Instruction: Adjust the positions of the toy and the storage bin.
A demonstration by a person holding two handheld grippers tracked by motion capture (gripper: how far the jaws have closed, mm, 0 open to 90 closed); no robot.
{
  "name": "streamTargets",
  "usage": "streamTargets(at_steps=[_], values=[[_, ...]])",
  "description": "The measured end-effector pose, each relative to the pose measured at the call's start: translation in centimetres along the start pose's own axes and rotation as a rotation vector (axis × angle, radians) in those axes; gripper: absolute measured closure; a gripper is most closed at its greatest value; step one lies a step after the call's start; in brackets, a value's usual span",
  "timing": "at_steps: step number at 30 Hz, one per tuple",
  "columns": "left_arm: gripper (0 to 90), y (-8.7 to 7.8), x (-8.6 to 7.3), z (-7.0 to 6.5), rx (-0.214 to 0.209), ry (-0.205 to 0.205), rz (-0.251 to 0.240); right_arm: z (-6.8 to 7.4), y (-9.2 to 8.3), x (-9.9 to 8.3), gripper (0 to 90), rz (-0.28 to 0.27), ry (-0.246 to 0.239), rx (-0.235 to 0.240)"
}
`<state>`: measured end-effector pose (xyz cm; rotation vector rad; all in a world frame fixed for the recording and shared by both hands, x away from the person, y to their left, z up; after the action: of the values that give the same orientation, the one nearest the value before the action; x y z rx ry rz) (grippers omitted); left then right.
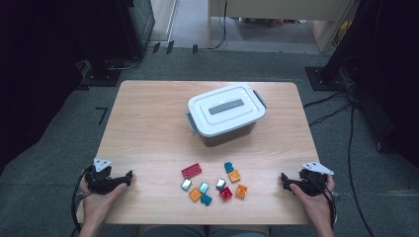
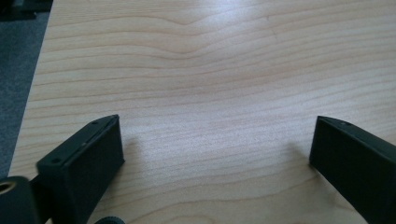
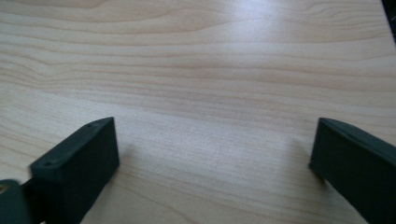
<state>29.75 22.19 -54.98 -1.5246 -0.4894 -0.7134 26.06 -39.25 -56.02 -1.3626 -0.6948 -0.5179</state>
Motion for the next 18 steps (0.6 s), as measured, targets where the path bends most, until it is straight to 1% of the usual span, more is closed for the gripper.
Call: streamTargets(at_steps=[2, 4, 5, 6, 7, 8, 10, 11, 12, 13, 14, 15, 16, 17, 18], values=[[5.5, -0.2, 0.3, -0.1, -0.011, -0.01, -0.002, -0.1, -0.3, 0.2, 13.8, -0.022, 0.006, -0.016], [5.5, -0.5, 0.7, -0.4, -0.023, -0.009, -0.012, -0.1, -0.5, 0.6, 15.7, -0.043, 0.032, -0.001], [5.5, -0.8, 1.0, -0.6, -0.034, -0.011, -0.017, 0.1, -0.6, 0.8, 18.5, -0.052, 0.042, 0.011], [5.5, -0.8, 1.0, -0.6, -0.034, -0.011, -0.017, 0.3, -0.7, 1.2, 21.0, -0.064, 0.038, 0.011], [5.5, -1.1, 1.4, -1.0, -0.058, -0.008, -0.023, 0.4, -0.7, 1.5, 22.9, -0.07, 0.032, 0.011], [5.5, -1.2, 1.6, -1.3, -0.068, -0.008, -0.026, 0.7, -0.7, 1.9, 25.0, -0.075, 0.031, 0.015], [5.5, -1.1, 2.1, -1.8, -0.086, -0.008, -0.023, 1.3, -0.7, 2.9, 28.3, -0.093, 0.032, 0.042], [5.6, -1.0, 2.3, -2.1, -0.092, -0.005, -0.021, 1.6, -0.7, 3.3, 32.1, -0.1, 0.03, 0.05], [6.4, -1.0, 2.3, -2.1, -0.092, -0.005, -0.021, 1.9, -0.7, 3.7, 35.7, -0.109, 0.028, 0.059], [6.4, -0.8, 2.9, -2.8, -0.095, 0.004, -0.018, 2.2, -0.6, 4.2, 38.4, -0.122, 0.021, 0.062], [6.4, -0.8, 2.9, -2.8, -0.095, 0.004, -0.018, 2.5, -0.6, 4.7, 40.9, -0.128, 0.014, 0.066], [6.4, -0.8, 3.6, -3.6, -0.094, 0.021, -0.018, 2.8, -0.5, 5.3, 43.2, -0.135, 0.009, 0.076], [6.9, -0.8, 3.6, -3.6, -0.094, 0.021, -0.018, 3.0, -0.5, 5.7, 45.1, -0.14, 0.007, 0.083], [7.2, -0.9, 4.3, -4.6, -0.103, 0.037, -0.028, 3.2, -0.4, 6.3, 46.7, -0.15, 0.006, 0.093], [7.3, -1.0, 4.7, -5.2, -0.108, 0.045, -0.029, 3.3, -0.3, 6.9, 48.4, -0.156, 0.021, 0.105]])
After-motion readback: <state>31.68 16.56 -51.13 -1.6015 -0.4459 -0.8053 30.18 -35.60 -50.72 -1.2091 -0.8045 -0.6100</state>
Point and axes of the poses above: each handheld gripper's, and its own axes: y roughly forward along the jaws, x roughly out of its top, z roughly to its left, the point moved 5 cm from there along y, roughly forward along the jaws, and after that the axes turned 3 degrees about x, right-handed, at the moved point
